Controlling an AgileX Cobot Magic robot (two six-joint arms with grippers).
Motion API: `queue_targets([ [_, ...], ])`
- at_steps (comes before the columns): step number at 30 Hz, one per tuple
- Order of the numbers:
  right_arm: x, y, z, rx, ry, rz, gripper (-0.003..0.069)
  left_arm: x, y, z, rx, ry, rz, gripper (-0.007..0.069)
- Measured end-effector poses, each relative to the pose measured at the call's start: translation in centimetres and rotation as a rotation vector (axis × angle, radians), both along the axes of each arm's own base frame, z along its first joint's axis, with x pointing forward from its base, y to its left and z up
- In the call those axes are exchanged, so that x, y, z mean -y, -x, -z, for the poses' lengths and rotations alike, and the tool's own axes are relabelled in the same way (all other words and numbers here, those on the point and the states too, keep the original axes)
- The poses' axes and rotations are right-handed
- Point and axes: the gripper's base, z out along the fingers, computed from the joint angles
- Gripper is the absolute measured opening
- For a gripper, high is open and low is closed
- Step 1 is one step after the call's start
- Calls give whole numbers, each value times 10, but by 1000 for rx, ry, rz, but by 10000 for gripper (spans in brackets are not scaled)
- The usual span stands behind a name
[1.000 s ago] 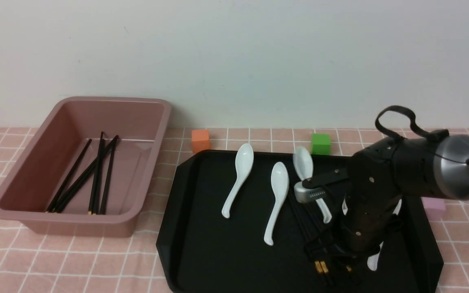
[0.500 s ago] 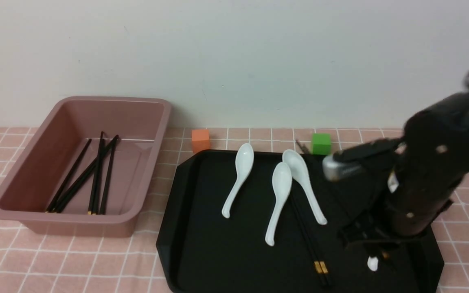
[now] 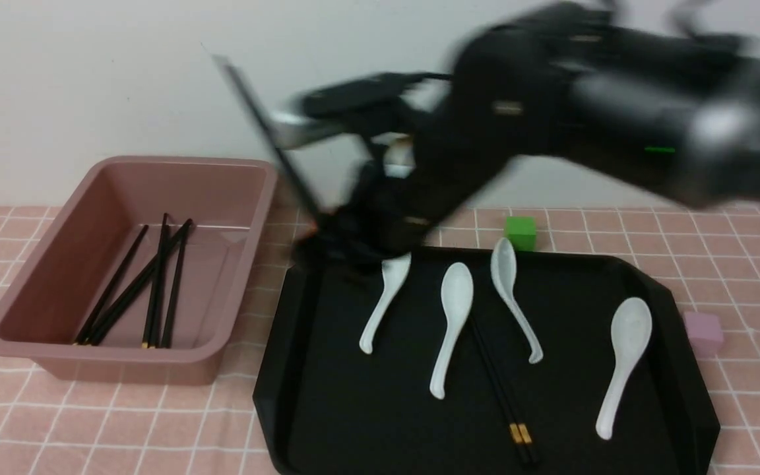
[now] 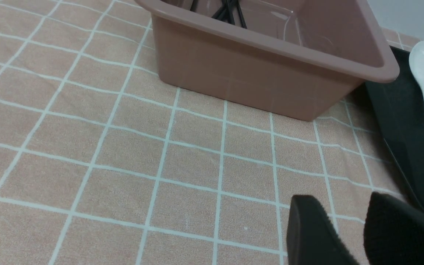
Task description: On pink tablecloth take chopsticks from black tray and put them in box.
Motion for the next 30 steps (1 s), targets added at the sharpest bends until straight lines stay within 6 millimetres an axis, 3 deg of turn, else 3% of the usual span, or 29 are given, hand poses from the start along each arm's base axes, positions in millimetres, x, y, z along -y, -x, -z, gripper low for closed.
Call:
queue_targets([
  [1,-18,-8,9,1,15,-33,146,0,0,0,0,0,0,239],
  [2,-23,-9,4,17,1,-41,146,0,0,0,0,0,0,239],
  [3,-49,-21,12,40,1,-83,146,0,0,0,0,0,0,239],
  [5,-60,-27,17,49,-1,-99,146,0,0,0,0,0,0,239],
  [6,-77,-39,29,62,-14,-110,146,0,0,0,0,0,0,239],
  [10,-97,-58,58,78,-46,-98,146,0,0,0,0,0,0,239],
  [15,-103,-67,81,61,-65,-60,146,0,0,0,0,0,0,239],
  [22,-105,-70,81,60,-107,-20,175,0,0,0,0,0,0,239],
  [30,-100,-71,73,48,-124,13,431,0,0,0,0,0,0,239],
])
